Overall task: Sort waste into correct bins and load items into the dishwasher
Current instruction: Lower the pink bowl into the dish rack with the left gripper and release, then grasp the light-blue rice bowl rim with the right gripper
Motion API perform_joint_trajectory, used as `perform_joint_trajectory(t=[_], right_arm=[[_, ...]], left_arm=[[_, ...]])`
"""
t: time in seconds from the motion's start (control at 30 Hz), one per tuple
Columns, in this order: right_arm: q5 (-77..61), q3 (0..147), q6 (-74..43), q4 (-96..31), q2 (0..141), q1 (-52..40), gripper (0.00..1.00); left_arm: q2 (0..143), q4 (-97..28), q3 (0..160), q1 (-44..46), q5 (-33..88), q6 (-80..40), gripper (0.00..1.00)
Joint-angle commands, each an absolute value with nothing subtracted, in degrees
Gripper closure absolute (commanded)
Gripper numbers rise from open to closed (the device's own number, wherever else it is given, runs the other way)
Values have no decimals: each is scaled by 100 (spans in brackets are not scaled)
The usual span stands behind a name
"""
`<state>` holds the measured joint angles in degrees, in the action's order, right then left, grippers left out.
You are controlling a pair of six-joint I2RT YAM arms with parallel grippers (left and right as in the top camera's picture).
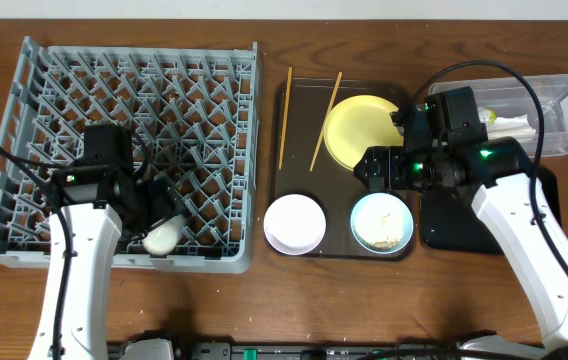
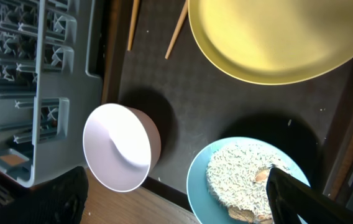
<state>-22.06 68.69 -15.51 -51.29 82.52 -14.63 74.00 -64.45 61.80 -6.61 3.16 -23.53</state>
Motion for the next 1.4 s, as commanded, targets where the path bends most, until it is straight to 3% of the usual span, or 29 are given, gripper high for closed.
perform_joint_trajectory(t=[0.0,0.1,0.27,0.43,0.57,0.67,0.77,1.0,1.2,1.37], right_arm=[[-2187,6914,-1581,-5151,8274,-1509,10],[-2187,6914,-1581,-5170,8274,-1509,10],[-2187,6914,-1557,-5194,8274,-1525,10],[-2150,6858,-1409,-5157,8281,-1839,16],[-1603,6748,-1470,-5153,8388,-2366,33],[-628,6589,-2178,-5256,8573,-2799,44],[226,6311,-2939,-5207,8847,-3116,48],[19,5833,-3059,-4366,9710,-3232,62],[-156,5955,-2954,-4386,9867,-3186,99],[-165,5964,-2954,-4416,9684,-3179,99]], left_arm=[[7400,-6539,6567,-685,434,-2279,7],[7358,-6587,6818,-685,718,-2250,7],[7229,-6434,7227,-585,2202,-1173,12],[7022,-6189,7352,-211,3245,-344,13],[6901,-5896,7352,67,3242,-344,0],[6877,-5811,7352,73,3238,-346,2],[6879,-5817,7347,73,3238,-346,2],[6879,-5817,7347,73,3238,-346,2],[6879,-5819,7336,73,3238,-344,2],[6879,-5819,7336,73,3238,-344,2]])
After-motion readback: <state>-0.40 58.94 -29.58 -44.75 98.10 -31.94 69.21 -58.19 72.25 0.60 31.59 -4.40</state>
